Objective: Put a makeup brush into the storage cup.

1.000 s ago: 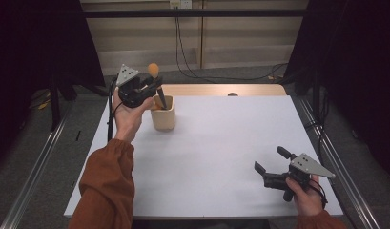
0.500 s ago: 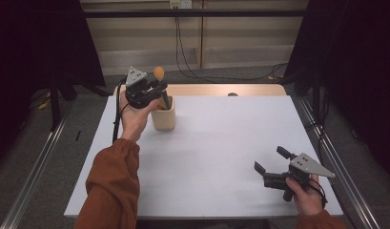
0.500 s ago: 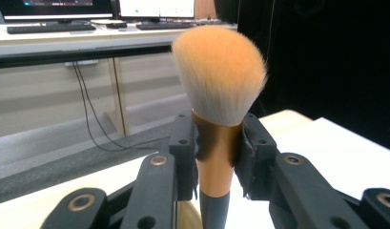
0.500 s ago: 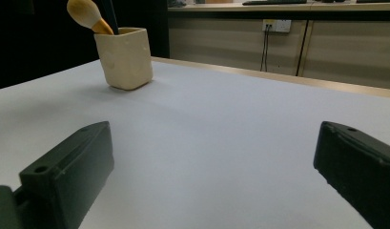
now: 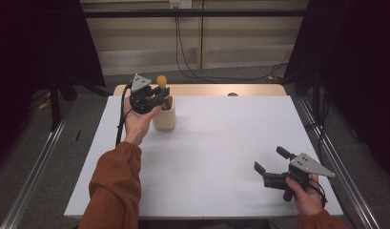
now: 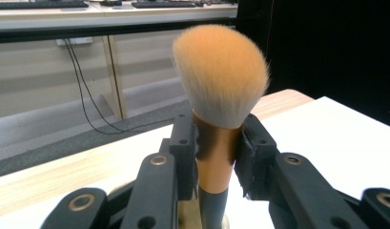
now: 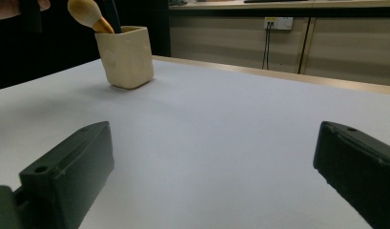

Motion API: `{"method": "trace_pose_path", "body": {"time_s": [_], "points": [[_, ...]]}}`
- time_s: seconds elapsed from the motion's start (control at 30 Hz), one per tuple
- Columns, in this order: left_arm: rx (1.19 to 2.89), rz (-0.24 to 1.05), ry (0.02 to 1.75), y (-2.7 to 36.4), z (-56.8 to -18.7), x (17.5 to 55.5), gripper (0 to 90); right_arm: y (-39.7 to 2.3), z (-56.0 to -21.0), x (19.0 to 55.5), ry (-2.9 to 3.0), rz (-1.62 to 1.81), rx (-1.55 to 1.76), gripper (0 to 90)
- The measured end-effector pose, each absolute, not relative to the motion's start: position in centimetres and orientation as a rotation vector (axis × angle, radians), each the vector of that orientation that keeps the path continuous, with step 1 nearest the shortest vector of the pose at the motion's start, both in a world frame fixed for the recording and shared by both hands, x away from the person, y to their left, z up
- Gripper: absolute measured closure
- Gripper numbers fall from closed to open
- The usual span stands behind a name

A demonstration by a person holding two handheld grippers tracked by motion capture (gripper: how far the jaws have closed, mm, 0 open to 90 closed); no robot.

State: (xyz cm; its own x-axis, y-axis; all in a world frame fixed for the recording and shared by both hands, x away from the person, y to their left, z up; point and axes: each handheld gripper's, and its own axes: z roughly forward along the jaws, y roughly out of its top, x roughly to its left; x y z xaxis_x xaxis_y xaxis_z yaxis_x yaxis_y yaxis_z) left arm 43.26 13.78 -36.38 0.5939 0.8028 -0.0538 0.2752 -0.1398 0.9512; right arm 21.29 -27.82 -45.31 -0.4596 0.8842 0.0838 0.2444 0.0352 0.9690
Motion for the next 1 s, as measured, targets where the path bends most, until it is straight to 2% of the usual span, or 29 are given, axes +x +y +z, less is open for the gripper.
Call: {"method": "trace_pose_path", "body": {"time_s": [0.77,0.9,0.93,1.0], "points": [[1.746,0.57,0.935,13.5,-38.6,43.9,70.0,-27.9,-45.4,21.3,1.765,1.457,1.135,0.0],[1.733,0.592,0.924,13.7,-38.4,43.9,64.5,-27.9,-45.5,21.3,1.77,1.455,1.137,0.0],[1.727,0.594,0.927,13.7,-38.4,43.9,59.5,-27.9,-45.5,21.4,1.769,1.456,1.139,0.0],[1.727,0.597,0.917,13.6,-38.4,43.9,55.9,-28.0,-45.5,21.4,1.77,1.455,1.141,0.0]]}}
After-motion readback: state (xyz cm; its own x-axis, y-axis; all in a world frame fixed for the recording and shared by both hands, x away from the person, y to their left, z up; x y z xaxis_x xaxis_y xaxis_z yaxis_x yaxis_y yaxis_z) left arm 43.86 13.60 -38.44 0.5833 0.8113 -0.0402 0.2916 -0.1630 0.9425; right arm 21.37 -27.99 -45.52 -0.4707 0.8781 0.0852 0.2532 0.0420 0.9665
